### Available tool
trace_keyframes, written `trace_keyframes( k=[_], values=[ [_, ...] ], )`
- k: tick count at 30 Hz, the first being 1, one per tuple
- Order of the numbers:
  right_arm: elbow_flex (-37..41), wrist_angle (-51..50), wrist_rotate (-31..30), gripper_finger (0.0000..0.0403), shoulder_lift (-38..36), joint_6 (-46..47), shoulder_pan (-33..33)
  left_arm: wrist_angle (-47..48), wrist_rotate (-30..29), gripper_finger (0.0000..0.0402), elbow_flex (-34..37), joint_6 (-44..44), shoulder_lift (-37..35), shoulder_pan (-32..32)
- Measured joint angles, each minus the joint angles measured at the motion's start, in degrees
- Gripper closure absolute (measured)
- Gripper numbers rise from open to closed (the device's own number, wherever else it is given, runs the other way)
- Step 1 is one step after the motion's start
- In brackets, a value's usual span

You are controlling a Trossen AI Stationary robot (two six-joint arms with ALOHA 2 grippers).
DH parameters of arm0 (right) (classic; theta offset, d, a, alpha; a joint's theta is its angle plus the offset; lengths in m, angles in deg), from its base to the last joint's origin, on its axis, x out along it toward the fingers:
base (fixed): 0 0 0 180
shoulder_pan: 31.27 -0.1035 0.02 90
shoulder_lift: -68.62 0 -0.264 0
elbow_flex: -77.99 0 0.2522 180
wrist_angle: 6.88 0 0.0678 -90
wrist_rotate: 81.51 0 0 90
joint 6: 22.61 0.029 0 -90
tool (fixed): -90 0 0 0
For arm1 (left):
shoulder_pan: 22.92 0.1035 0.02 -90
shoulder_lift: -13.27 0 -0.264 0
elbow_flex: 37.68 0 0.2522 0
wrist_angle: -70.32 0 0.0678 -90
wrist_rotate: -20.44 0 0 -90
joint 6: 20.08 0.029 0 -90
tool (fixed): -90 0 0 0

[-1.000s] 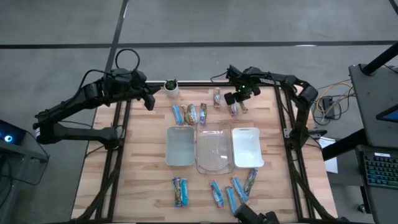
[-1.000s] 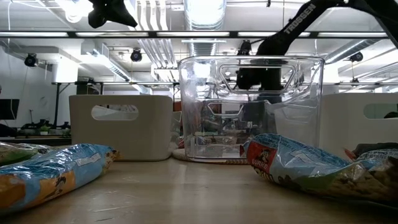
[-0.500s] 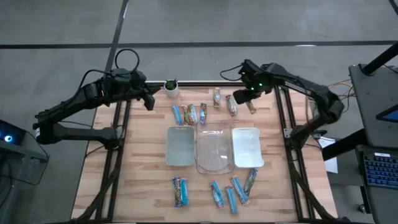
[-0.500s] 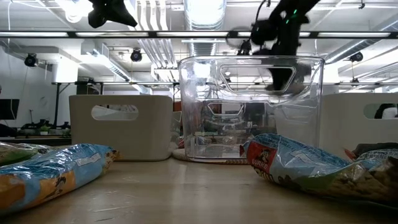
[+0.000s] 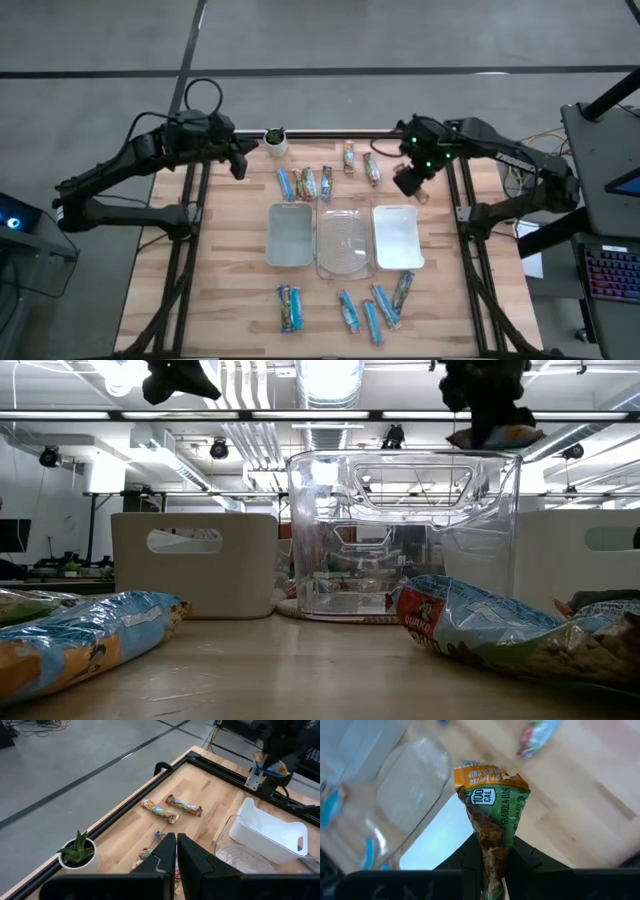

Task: Pick and place Granola Bars by type
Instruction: Put the yellow granola bar into the white bin

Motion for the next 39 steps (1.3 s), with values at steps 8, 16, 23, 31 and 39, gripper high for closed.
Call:
trace_keyframes(
  k=[8, 16, 23, 31, 39],
  values=[
    [-0.02, -2.15, 0.71, 0.0356, 3.92, -9.41, -6.39, 0.02, 0.15, 0.0402, -0.02, 0.26, -0.39, 0.00],
    [0.00, -2.98, 0.24, 0.0356, 11.27, -17.24, -10.90, 0.02, 0.35, 0.0402, -0.02, 0.76, -0.54, 0.00],
    [0.00, -2.88, -0.53, 0.0356, 17.06, -22.43, -13.20, 0.02, 0.39, 0.0402, -0.02, 1.03, -0.54, 0.00],
    [0.00, -0.35, -1.49, 0.0356, 18.87, -25.30, -16.19, 0.01, 0.39, 0.0402, -0.02, 1.03, -0.52, 0.00],
    [0.22, 2.07, -1.49, 0.0356, 17.65, -25.14, -19.69, 0.02, 0.44, 0.0402, -0.02, 1.01, -0.52, 0.00]
  ],
)
